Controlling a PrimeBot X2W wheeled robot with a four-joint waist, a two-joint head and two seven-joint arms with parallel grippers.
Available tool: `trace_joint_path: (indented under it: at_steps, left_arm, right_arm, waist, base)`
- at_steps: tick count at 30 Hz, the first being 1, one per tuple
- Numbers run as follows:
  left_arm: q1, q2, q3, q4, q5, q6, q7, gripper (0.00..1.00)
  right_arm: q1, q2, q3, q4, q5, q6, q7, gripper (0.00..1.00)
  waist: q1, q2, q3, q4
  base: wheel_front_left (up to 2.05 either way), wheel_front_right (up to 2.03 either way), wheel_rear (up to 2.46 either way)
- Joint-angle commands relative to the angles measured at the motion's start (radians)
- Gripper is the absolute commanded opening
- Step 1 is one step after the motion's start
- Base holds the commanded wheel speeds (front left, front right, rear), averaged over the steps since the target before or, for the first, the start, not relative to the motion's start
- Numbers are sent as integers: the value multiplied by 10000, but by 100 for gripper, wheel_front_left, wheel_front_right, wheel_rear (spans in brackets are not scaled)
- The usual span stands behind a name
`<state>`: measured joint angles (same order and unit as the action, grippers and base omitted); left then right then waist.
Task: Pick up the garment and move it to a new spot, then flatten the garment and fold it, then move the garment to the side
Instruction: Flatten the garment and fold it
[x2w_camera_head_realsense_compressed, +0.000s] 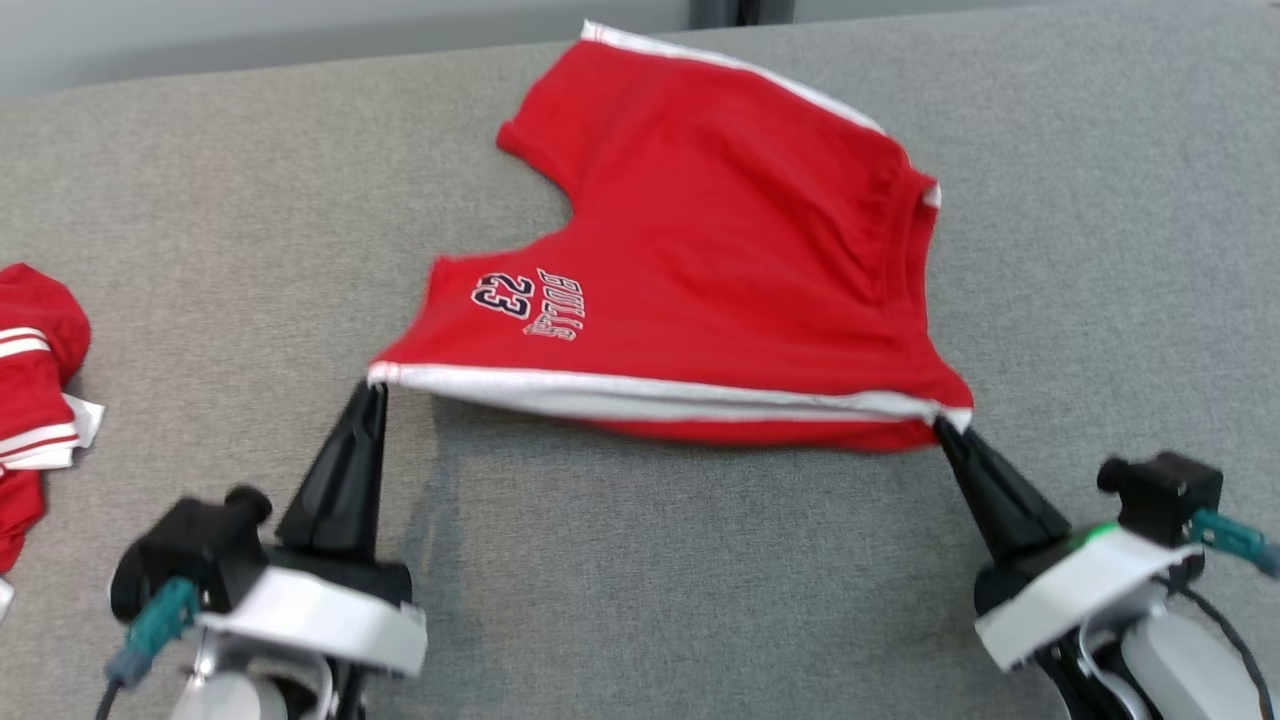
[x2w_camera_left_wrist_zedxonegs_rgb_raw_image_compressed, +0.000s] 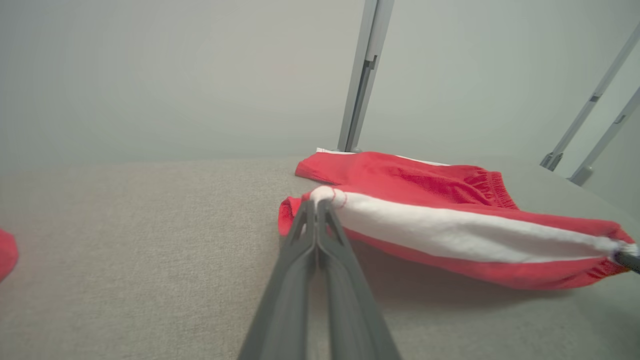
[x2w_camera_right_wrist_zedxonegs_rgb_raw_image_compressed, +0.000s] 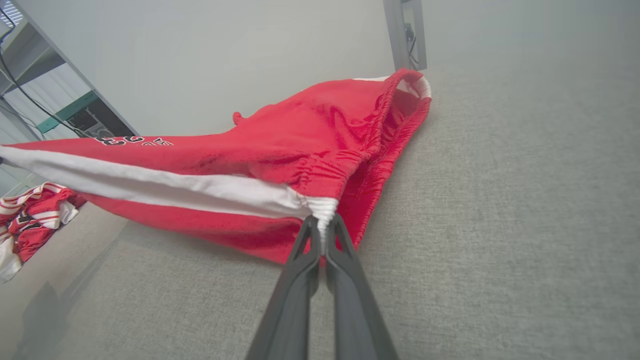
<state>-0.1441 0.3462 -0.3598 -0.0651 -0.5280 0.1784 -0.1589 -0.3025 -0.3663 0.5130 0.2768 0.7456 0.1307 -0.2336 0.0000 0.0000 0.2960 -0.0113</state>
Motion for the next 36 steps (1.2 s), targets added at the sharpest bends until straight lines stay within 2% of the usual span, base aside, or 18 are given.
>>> trace_joint_path:
  at_steps: [1, 6, 8, 9, 13, 21, 25, 28, 30, 36]
  left_arm:
    - [134, 93, 33, -265, 33, 116, 93, 0]
    - [1678, 430, -111, -2607, 239, 1060, 1067, 0]
    - [2025, 519, -159, -3300, 270, 1313, 1366, 0]
    - [2281, 753, -137, -3846, 385, 1490, 1653, 0]
    - [2515, 1042, -13, -4439, 415, 1663, 2074, 0]
    - [2522, 1268, 64, -4906, 357, 1749, 2489, 0]
    - [2028, 1464, 145, -4848, 445, 1569, 2595, 0]
    - [1236, 1620, 252, -4507, 406, 1248, 2651, 0]
    - [411, 1689, 310, -4077, 300, 852, 2674, 0]
    - [-2561, 1413, 258, -2060, -208, -442, 2665, 0]
  right_arm:
    - [204, -30, -63, -128, -30, 0, 70, 0]
    - [1659, -163, -793, -1137, -352, 0, 825, 0]
    - [2272, -74, -1251, -1561, -420, -1, 1164, 0]
    - [2753, 84, -1741, -2080, -612, 0, 1460, 0]
    - [3383, 441, -2351, -2964, -949, 0, 2227, 0]
    - [3865, 914, -2884, -4232, -1297, 0, 3413, 0]
    - [3424, 1257, -3193, -4330, -1242, 0, 3517, 0]
    - [2827, 1666, -3476, -4098, -1083, 0, 3507, 0]
    - [2271, 1947, -3563, -3903, -975, 0, 3501, 0]
    - [340, 2472, -3602, -2763, -813, 1, 3313, 0]
  waist:
    - [0, 0, -134, 85]
    - [0, 0, -354, 239]
    - [0, 0, -369, 306]
    - [0, 0, -347, 327]
    - [0, 0, -262, 199]
    - [0, 0, -195, -193]
    - [0, 0, -86, -382]
    - [0, 0, 124, -524]
    - [0, 0, 368, -607]
    - [0, 0, 1213, -916]
  base:
    - [0, 0, 0]
    - [0, 0, 0]
    - [0, 0, 0]
    - [0, 0, 0]
    - [0, 0, 0]
    - [0, 0, 0]
    - [0, 0, 0]
    - [0, 0, 0]
    - [0, 0, 0]
    - [0, 0, 0]
